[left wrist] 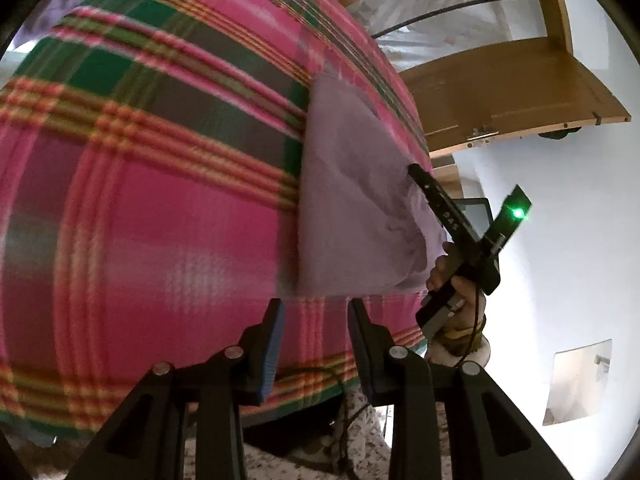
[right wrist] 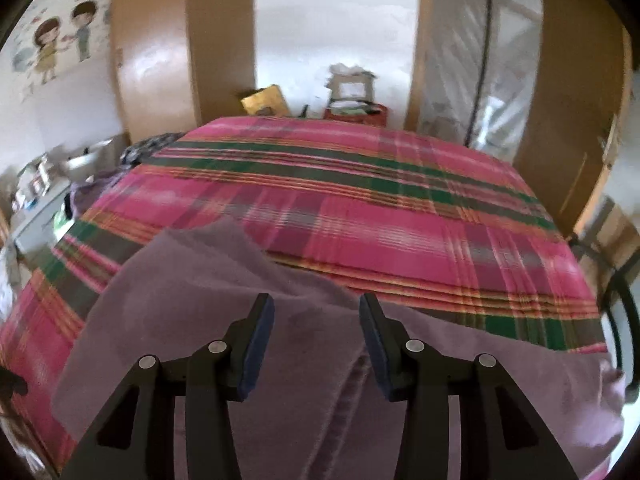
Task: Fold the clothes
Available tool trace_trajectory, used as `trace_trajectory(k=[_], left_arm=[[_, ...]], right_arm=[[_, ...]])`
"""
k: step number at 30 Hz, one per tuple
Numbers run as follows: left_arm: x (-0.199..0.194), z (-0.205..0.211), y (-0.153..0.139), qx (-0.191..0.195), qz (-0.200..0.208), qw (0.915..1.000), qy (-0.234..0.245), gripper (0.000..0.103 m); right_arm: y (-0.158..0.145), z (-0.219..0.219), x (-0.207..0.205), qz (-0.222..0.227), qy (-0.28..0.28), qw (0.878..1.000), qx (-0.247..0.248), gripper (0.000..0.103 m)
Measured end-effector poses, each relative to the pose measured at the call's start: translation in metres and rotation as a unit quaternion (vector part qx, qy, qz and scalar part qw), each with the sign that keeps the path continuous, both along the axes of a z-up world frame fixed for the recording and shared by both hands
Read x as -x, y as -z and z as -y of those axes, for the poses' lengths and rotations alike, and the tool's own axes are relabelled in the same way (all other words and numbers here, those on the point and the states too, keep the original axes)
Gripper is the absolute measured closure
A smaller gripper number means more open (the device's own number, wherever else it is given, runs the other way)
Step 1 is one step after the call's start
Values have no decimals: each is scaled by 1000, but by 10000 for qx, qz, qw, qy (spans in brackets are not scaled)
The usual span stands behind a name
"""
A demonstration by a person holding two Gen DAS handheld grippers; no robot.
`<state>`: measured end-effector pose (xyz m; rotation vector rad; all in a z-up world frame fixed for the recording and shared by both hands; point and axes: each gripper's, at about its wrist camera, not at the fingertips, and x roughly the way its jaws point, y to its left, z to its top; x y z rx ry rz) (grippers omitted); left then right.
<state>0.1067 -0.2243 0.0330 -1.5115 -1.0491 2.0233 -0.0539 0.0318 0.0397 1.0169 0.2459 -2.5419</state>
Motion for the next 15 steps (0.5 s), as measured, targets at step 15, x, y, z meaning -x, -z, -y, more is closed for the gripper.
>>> trace_trajectory(k=[15], left_arm=[[45, -12, -4, 212, -13, 9997, 146, 69]], right_arm=[[3, -15, -3, -13, 185, 9996, 209, 47]])
